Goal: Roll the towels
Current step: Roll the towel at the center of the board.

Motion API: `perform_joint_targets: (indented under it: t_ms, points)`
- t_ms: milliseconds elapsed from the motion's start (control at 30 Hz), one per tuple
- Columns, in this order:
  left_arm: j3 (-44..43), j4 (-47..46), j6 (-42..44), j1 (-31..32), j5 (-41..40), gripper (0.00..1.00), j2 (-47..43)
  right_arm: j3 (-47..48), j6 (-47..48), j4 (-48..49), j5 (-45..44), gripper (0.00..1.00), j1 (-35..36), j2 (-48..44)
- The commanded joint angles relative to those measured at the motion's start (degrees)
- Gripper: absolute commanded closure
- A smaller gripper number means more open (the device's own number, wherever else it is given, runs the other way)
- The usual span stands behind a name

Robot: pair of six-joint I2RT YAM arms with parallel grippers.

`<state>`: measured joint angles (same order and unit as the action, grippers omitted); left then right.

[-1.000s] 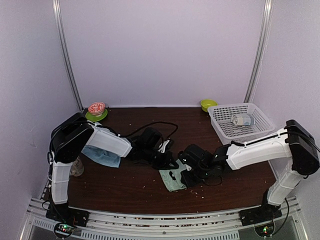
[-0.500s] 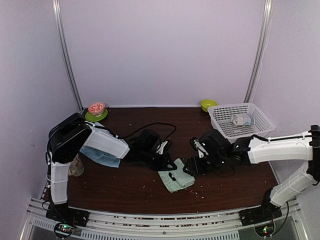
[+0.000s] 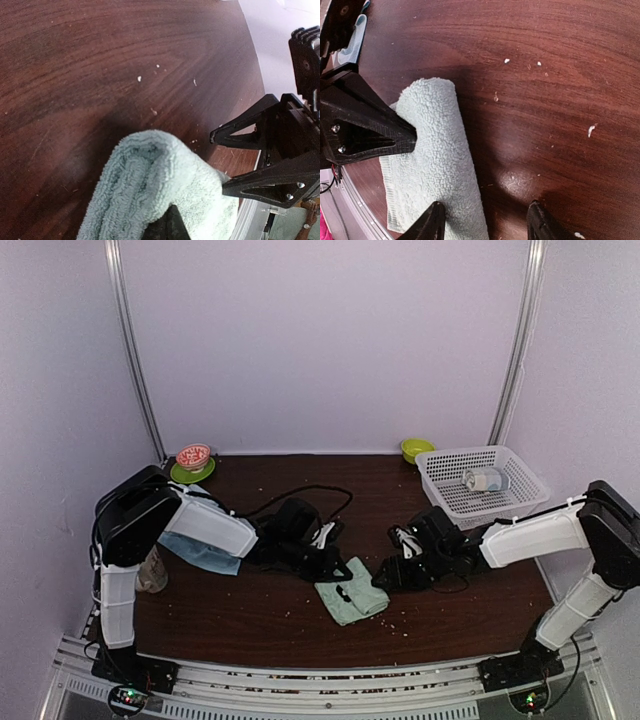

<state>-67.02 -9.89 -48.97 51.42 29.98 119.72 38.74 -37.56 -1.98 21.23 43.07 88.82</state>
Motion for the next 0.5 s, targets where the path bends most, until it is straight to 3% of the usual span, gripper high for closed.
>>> perform_joint_targets:
  t_ms: [0, 167, 333, 467]
  points:
    - [2.5, 8.9, 1.8, -0.4, -2.7, 1.00, 0.8, 3.3, 2.8, -2.8, -1.5, 0.45, 0.2, 2.7]
    - [2.2, 9.4, 2.4, -0.4, -2.2, 1.00, 0.1, 7.1, 5.1, -8.5, -3.8, 0.50, 3.0, 5.4]
    - [2.9, 9.8, 3.1, -0.4, -2.6, 1.00, -0.4, 7.8, 3.9, -6.9, -0.7, 0.56, 4.6, 6.7]
    - [3.8, 9.6, 3.2, -0.3, -2.7, 1.00, -0.6, 7.7, 2.0, -4.2, 2.6, 0.56, 5.0, 7.9]
